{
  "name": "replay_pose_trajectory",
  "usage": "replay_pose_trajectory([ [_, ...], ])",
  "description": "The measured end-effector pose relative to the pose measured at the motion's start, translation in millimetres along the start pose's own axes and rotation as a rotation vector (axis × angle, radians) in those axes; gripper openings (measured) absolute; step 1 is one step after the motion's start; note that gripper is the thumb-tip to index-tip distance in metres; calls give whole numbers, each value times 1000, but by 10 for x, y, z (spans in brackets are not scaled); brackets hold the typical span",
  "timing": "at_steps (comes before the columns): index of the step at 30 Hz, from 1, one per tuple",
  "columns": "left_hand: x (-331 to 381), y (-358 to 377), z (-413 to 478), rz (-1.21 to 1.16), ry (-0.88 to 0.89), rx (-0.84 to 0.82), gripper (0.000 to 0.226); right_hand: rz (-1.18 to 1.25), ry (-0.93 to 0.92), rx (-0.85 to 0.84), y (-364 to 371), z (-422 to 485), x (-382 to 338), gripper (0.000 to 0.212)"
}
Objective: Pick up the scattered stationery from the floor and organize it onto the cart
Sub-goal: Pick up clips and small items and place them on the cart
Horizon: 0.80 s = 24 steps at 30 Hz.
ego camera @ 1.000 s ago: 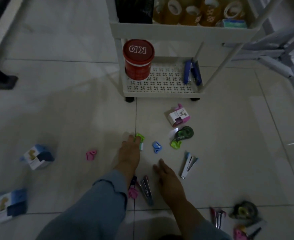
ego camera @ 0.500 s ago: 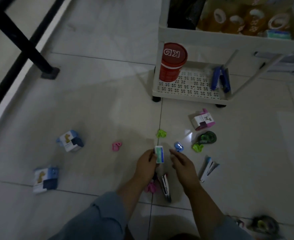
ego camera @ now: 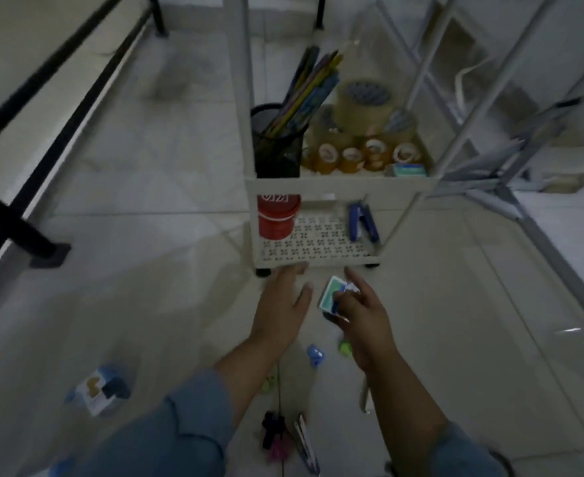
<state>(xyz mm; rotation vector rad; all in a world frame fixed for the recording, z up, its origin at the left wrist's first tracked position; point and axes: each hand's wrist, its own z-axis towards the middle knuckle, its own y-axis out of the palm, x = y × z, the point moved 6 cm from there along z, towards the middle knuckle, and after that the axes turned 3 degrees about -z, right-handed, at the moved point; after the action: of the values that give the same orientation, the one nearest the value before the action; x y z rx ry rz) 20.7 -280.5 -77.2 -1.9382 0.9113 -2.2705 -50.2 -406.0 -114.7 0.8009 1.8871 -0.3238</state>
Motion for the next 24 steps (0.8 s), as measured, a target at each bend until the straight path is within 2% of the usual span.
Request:
replay_pose_trajectory([
  [2, 436, -99, 283, 123, 233, 15, 39, -32, -98, 122, -125, 142, -360, 35],
  [4, 766, -128, 529, 266, 366, -2, 46, -51, -223, 206, -227, 251, -742, 26],
  [7, 969, -5, 850, 596, 410, -110, 60, -103, -433, 288, -325, 344, -1334, 19],
  [10, 921, 78, 1058, 880, 370, -179, 63, -184, -579, 373, -394, 463, -1774, 15],
  [17, 845, 135, 1105, 990, 338, -206, 60, -513, -754, 441, -294, 735, -2291, 26],
  [21, 849, 156, 1102, 997, 311, -202, 61, -672, -811, 504, -214, 770, -2397, 24],
  [24, 858, 180, 1107, 1003, 307, -207, 62, -736, -820, 472, -110, 778, -2348, 23],
])
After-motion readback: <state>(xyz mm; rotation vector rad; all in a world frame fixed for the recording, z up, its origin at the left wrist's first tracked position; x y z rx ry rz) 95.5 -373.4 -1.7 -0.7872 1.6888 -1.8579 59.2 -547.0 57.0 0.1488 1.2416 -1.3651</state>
